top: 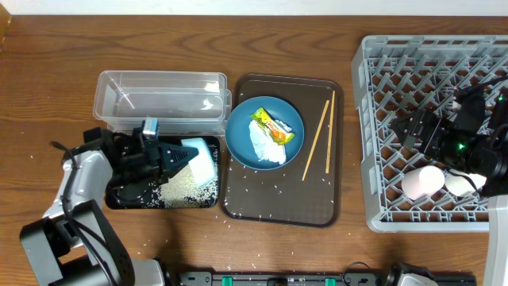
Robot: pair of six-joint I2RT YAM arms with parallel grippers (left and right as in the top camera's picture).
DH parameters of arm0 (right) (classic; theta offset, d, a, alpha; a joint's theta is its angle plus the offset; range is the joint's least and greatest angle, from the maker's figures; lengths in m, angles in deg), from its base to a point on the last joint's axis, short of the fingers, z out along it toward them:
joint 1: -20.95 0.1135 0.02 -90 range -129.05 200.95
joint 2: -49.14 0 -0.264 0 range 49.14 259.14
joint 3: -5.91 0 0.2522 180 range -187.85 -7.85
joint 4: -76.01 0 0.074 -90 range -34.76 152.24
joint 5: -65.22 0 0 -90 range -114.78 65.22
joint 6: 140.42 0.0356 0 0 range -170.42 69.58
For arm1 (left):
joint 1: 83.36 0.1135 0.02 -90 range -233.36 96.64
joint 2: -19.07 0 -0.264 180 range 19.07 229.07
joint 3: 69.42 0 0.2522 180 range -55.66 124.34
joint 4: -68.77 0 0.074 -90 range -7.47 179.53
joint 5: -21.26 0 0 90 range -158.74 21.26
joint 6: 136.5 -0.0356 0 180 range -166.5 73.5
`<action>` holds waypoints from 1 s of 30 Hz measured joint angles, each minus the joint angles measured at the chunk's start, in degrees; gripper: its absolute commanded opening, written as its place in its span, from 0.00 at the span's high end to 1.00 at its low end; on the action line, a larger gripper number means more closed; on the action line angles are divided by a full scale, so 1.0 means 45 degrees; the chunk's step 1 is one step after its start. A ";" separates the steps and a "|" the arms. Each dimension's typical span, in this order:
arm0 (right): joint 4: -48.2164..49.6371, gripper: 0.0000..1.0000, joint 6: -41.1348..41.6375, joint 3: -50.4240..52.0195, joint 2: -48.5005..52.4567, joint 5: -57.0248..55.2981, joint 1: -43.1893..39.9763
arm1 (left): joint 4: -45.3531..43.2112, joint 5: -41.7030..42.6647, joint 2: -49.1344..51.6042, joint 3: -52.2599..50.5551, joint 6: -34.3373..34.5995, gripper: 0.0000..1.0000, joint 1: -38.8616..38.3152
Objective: Sort waste into correct bins and load items into the dishwasher rack
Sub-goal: 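Set the emptied bowl back on the brown tray with left gripper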
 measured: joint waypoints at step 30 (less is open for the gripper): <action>-0.0194 0.02 0.0000 0.0005 0.0010 -0.0005 0.0000 | -0.8922 -0.5649 0.0131 0.2599 1.1210 0.94 -1.1914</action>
